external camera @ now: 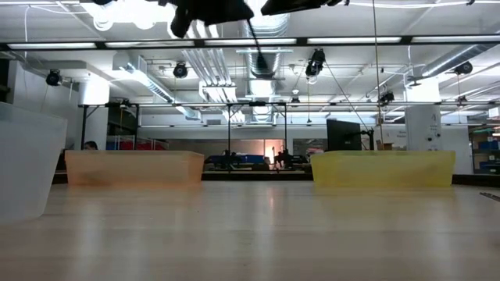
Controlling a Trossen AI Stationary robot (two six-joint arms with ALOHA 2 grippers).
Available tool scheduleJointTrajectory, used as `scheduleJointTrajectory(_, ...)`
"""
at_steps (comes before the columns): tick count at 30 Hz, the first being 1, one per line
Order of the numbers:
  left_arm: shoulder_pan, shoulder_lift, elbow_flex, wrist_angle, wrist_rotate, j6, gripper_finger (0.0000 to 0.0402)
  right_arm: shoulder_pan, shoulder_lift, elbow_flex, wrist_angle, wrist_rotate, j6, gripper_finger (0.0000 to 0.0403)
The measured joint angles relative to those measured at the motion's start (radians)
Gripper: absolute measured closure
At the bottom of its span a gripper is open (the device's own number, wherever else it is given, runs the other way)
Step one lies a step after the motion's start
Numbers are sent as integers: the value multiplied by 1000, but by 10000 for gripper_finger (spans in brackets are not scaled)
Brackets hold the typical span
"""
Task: Sort silverware by color (type)
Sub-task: Put the black fork into the orange bin
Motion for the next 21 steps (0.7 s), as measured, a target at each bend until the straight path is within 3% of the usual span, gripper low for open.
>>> scheduleJointTrajectory(3, 4, -19, -1, -77, -105, 55, 401, 11, -9, 0, -3, 1, 1, 283)
scheduleJointTrajectory(6, 12, -46, -1, -206, -286, 98, 401, 26, -9, 0, -9, 3, 1, 276)
scheduleJointTrajectory(11, 64, -81, -1, -565, -543, 76, 401, 37, -9, 0, -70, 3, 99, 280)
scheduleJointTrajectory(17, 236, -71, -1, -1077, -456, -290, 401, 37, -9, 0, -200, 3, 277, 278)
scheduleJointTrajectory(21, 354, -58, -1, -1275, -346, -479, 402, 41, -9, 0, -253, 3, 350, 282)
